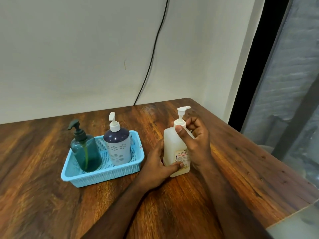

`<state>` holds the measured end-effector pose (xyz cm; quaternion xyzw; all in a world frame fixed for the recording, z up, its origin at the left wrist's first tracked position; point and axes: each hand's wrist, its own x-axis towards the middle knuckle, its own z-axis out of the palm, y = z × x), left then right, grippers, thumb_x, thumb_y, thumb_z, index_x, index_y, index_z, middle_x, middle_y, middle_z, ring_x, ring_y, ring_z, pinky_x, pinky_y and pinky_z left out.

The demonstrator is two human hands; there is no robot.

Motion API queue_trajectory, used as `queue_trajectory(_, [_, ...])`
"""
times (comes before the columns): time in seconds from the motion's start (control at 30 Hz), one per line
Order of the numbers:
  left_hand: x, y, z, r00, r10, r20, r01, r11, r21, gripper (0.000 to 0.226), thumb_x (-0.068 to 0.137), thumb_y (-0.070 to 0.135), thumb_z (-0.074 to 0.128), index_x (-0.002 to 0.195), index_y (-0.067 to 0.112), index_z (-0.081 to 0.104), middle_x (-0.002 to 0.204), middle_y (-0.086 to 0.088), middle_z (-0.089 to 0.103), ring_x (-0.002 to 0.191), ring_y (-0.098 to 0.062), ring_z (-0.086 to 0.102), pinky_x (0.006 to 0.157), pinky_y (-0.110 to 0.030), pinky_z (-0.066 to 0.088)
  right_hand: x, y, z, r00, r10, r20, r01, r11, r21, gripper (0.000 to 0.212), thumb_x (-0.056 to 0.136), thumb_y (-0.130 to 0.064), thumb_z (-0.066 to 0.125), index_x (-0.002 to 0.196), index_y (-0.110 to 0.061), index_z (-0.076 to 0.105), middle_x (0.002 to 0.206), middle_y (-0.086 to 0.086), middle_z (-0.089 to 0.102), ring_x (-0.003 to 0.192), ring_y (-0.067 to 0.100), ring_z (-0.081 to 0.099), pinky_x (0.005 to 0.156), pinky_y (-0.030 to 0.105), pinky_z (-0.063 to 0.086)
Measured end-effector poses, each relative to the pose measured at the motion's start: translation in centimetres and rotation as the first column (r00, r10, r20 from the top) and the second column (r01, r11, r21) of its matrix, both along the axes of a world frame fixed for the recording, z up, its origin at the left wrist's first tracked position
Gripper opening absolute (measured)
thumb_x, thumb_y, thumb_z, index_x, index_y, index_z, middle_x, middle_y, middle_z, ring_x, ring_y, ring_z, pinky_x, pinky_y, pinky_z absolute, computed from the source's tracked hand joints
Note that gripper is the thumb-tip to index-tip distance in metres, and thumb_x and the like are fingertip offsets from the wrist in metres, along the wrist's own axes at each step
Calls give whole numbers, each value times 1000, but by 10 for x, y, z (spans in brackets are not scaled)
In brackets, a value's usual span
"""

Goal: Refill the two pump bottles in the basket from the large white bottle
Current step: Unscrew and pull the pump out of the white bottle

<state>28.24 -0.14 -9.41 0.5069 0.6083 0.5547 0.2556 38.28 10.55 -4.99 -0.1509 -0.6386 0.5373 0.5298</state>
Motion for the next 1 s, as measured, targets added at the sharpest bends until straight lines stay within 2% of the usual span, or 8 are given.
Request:
queue_trajectory(0.1, [0,0,1,1000,-3,-3,3,1000,13,69,83,11,81,134,39,44,125,15,66,117,-1,63,87,-21,55,2,-2,-1,998,55,-12,-55,998,33,22,88,-41,65,104,-25,65,104,5,71,92,29,70,73,48,58])
queue_trajectory(0.23, [0,-2,3,1000,1,-15,-1,1000,17,70,82,15,82,133,43,44,128,18,65,120,0,61,91,-22,55,5,-3,-1,997,69,-43,-69,998,-3,24,94,-44,53,102,-31,72,105,9,72,91,35,69,73,54,56])
queue_trajectory(0.4, [-1,-1,2,1000,0,-5,0,1000,4,69,82,19,82,130,49,42,125,22,64,118,2,61,88,-20,55,2,-5,0,999,-14,-40,15,1000,25,31,79,-34,77,101,-20,60,102,7,70,91,28,69,73,46,60])
queue_trajectory(0.53, [-1,0,1,1000,2,-2,-2,1000,1,70,82,17,82,130,48,43,127,18,65,119,0,62,88,-23,56,4,-3,-1,997,47,-55,-48,999,-2,16,88,-26,67,103,-18,66,102,3,71,90,25,69,69,37,58])
queue_trajectory(0.67, [-2,1,0,1000,3,-11,-3,1000,12,71,81,17,83,133,45,44,128,16,66,119,-1,62,93,-27,56,4,-1,-2,994,90,-57,-93,995,-44,24,94,-39,57,97,-23,75,98,14,72,84,31,68,70,44,53])
queue_trajectory(0.77, [-1,1,0,1000,-6,-7,6,1000,20,74,83,15,82,138,42,41,128,14,65,119,-1,62,90,-24,56,3,-6,0,998,62,-31,-63,998,-11,23,87,-42,65,107,-31,70,109,3,72,96,25,70,76,42,59])
queue_trajectory(0.87, [1,1,-2,1000,21,-22,-20,1000,22,82,82,22,83,142,42,32,132,17,59,120,0,60,90,-22,56,2,-6,1,998,-58,-14,58,998,8,37,76,-38,80,104,-23,62,105,0,69,94,19,68,76,42,60])
queue_trajectory(1.0, [5,1,-5,995,78,-63,-74,995,61,85,80,32,84,144,41,29,133,21,56,121,1,59,93,-26,56,5,-7,1,998,-55,-1,55,998,8,20,86,-31,74,101,-22,65,101,-4,71,91,20,69,72,41,60])
